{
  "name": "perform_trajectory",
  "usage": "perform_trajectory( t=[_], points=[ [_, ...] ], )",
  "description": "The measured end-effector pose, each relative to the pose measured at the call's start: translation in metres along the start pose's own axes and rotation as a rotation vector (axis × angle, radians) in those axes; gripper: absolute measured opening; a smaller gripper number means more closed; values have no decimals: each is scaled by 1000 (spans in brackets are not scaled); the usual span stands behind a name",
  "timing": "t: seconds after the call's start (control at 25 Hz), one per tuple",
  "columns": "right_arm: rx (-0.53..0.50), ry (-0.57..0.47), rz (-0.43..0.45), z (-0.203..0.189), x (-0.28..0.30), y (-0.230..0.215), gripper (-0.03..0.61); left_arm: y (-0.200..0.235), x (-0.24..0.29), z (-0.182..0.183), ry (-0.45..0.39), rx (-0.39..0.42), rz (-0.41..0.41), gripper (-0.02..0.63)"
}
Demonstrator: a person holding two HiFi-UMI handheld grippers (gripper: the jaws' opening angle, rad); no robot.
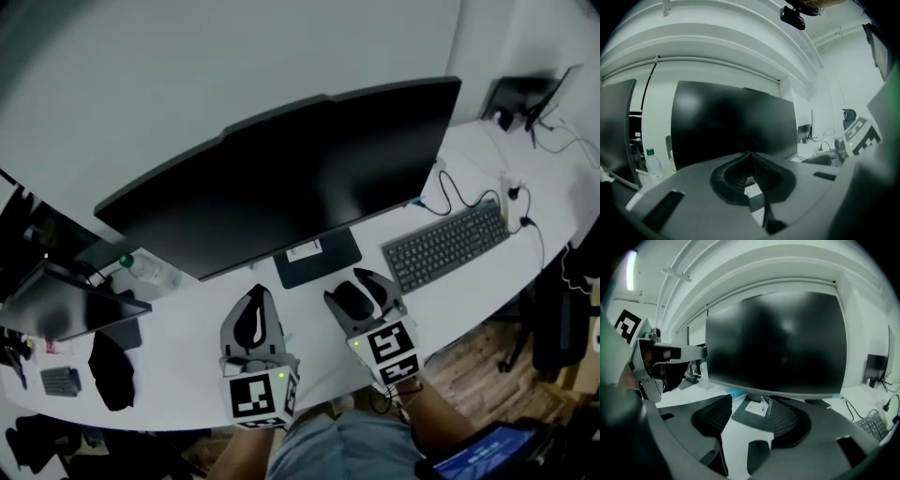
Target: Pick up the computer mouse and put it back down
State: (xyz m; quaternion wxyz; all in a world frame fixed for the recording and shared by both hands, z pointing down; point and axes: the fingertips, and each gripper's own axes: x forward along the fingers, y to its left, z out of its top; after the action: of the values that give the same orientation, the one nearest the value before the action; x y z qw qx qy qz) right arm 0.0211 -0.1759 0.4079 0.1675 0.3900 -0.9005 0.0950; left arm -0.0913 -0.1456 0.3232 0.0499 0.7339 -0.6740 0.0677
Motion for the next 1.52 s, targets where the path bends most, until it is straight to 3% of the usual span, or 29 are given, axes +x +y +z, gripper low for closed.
perform_trajectory(
  t=[0.16,0.28,0.4,0.64,1.52],
  points=[
    [-66,-165,-3,63,-19,10,176,8,-16,39,-95,13,27,5],
    [-119,-298,-25,107,-35,13,64,14,-24,67,-177,36,45,5],
    [-142,-362,-38,133,-48,20,17,20,-33,86,-221,41,58,5],
    [-160,-392,-41,148,-58,29,15,21,-46,102,-258,35,56,5],
    [-164,-376,-10,143,-49,34,14,19,-40,89,-222,7,44,5]
  ],
)
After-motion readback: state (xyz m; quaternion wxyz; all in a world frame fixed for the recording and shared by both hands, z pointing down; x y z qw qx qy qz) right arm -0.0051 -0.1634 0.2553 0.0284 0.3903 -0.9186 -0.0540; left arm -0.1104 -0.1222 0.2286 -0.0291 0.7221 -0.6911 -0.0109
